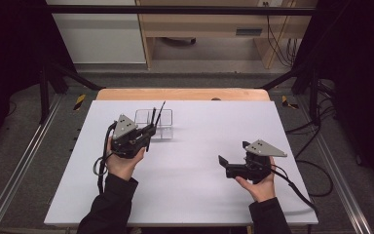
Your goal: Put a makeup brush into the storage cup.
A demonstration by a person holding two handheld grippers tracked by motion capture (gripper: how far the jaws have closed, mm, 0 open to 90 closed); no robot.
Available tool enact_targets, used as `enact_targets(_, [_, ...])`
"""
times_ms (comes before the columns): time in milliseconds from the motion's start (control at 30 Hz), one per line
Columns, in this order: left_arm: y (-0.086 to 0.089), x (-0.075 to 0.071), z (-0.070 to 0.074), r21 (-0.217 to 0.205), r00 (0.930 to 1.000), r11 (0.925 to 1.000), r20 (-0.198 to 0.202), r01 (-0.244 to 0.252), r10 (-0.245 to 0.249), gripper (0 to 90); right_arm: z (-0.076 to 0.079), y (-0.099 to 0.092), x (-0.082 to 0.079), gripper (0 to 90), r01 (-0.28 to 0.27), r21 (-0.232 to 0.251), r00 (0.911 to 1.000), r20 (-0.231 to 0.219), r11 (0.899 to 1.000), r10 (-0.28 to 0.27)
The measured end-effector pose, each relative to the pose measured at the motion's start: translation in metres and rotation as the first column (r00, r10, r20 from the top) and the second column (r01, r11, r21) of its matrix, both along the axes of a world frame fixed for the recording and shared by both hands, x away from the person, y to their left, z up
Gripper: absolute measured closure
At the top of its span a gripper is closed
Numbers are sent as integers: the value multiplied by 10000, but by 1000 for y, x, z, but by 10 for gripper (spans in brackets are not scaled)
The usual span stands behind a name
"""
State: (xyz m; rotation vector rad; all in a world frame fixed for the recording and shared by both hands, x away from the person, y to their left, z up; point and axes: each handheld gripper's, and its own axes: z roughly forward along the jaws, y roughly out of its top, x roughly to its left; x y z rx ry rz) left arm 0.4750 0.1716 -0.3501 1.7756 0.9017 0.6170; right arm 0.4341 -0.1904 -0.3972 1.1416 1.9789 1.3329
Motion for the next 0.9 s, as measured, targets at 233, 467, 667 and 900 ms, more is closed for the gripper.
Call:
enact_targets(233, [0, 10, 3, 62, 10000, 10000, -61, -4, 5, 828, -3, -2, 1, 35, 62, 24, 9999, -103, 10000, -61])
enact_targets(467, [-4, 20, 9, 97, 10000, 9999, 23, -36, 36, 828, -5, -8, 0, 37, 207, 59, 9997, -129, 9998, -206])
enact_targets(667, [-7, 27, 14, 141, 9998, 9999, 208, -27, 24, 829, -5, -10, 0, 36, 256, 49, 9995, -164, 9997, -255])
enact_targets(900, [-9, 35, 17, 256, 9997, 9996, 217, -91, 86, 828, -5, -13, -1, 33, 322, 47, 9994, -144, 9995, -321])
